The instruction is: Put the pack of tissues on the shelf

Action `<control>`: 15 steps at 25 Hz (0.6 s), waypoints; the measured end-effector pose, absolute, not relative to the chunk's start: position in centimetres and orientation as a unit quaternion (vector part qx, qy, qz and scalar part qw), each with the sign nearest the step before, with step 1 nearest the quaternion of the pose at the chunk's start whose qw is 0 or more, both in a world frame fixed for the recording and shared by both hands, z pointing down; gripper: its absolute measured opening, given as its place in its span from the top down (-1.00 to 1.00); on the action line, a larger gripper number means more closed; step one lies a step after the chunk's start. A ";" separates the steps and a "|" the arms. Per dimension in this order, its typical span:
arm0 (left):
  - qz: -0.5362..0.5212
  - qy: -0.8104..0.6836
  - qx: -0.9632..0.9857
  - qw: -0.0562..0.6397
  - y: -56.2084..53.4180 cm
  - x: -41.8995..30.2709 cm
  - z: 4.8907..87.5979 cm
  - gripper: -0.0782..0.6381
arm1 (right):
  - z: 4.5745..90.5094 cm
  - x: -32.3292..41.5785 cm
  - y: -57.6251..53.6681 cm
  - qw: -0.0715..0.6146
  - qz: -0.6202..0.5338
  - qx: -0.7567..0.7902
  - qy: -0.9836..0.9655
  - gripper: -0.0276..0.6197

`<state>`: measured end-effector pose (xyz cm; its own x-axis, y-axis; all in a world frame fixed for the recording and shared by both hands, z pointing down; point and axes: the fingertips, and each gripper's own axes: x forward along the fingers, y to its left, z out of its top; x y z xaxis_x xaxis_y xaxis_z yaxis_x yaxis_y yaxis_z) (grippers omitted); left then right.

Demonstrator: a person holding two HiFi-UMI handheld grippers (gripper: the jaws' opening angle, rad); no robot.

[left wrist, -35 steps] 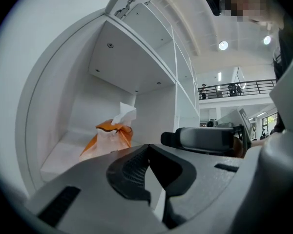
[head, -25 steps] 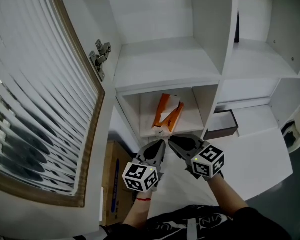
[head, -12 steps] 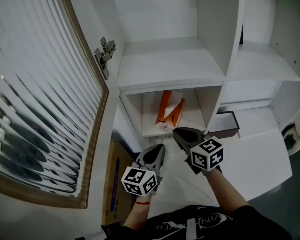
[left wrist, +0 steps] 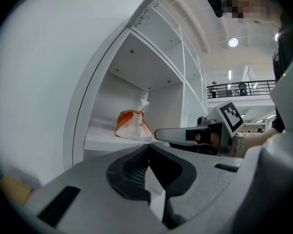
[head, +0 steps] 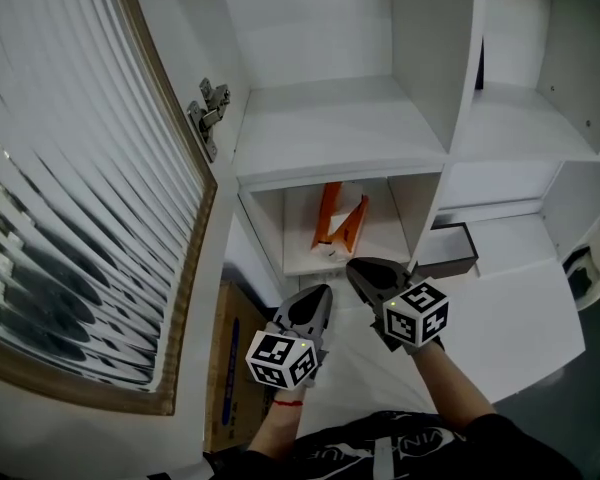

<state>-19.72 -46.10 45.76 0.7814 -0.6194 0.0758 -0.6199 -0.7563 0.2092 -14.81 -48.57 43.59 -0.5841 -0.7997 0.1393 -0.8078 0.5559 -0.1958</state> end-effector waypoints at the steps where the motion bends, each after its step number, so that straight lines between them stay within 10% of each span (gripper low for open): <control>1: -0.001 -0.330 0.937 0.109 -46.2 -19.6 45.6 0.76 | 43.6 -14.9 -48.3 0.020 0.114 0.455 -0.883 0.83; 15: -0.003 -0.315 0.945 0.089 -44.7 -17.7 44.1 0.76 | 43.7 -15.0 -44.6 0.011 0.106 0.458 -0.882 0.90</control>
<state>-17.73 -44.68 44.05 0.8012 -0.5963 0.0498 -0.5951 -0.7853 0.1706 -15.00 -44.64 43.67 -0.5794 -0.8066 0.1173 -0.8113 0.5570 -0.1775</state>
